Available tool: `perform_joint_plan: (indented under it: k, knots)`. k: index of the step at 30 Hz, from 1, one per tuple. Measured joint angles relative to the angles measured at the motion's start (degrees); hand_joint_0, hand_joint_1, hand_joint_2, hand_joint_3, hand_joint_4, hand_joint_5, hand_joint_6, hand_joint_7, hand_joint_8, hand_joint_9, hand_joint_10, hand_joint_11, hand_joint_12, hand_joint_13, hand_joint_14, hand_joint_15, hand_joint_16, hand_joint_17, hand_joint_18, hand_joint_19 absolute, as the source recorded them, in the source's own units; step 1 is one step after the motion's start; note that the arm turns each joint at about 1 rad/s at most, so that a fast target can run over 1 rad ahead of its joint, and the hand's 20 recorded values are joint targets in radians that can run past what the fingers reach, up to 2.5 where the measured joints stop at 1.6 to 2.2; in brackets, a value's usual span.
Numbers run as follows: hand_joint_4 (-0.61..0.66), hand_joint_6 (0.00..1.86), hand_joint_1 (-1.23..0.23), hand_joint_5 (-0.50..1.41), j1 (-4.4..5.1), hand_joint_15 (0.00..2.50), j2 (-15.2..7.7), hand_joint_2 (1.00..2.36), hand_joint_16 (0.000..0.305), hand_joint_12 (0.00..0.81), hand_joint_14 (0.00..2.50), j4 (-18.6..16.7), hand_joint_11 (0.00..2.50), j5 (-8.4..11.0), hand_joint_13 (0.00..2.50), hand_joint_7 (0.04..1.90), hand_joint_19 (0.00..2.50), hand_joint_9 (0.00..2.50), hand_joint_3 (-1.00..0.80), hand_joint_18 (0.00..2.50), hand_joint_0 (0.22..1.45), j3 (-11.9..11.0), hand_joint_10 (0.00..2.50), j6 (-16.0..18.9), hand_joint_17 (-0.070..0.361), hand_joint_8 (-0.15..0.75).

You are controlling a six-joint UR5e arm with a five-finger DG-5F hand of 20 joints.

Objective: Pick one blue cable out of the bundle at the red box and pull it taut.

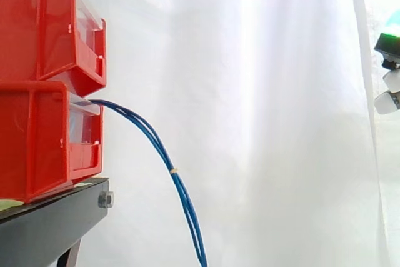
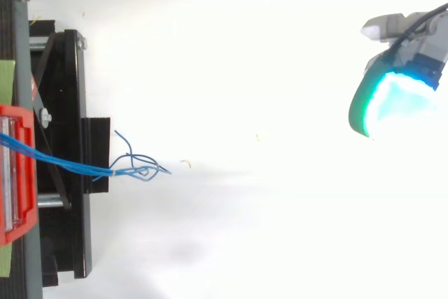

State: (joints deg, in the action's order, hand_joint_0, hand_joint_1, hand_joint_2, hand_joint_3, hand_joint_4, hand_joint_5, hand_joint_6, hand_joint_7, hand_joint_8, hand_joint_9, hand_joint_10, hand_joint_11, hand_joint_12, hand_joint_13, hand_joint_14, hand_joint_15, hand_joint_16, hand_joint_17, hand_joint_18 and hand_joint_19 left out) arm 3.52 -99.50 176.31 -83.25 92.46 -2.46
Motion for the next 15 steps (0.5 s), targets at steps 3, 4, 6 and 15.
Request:
perform_joint_plan:
  k: [3,4,6,15]
  knots:
    - [0.28,0.5,-0.69,-0.24,0.0,0.1,0.0,1.0,0.07,0.412,0.0,0.0,0.16,-0.01,0.0,0.76,0.11,0.18,-0.5,0.0,0.35,0.0,0.0,0.0,0.156,0.327]
    - [0.27,0.5,-0.68,-0.24,0.0,0.09,0.0,1.0,0.069,0.411,0.0,0.0,0.16,0.0,0.0,0.77,0.12,0.19,-0.5,0.0,0.36,0.0,0.0,0.0,0.156,0.326]
    - [0.28,0.5,-0.66,-0.24,0.0,0.1,0.0,1.0,0.069,0.41,0.0,0.0,0.16,0.01,0.0,0.76,0.12,0.19,-0.5,0.0,0.36,0.0,0.0,0.0,0.155,0.325]
    - [0.24,0.5,-0.59,-0.25,0.02,0.08,0.0,1.0,0.066,0.397,0.0,0.1,0.13,-0.03,0.0,0.72,0.11,0.18,-0.5,0.0,0.39,0.0,0.0,0.0,0.149,0.311]
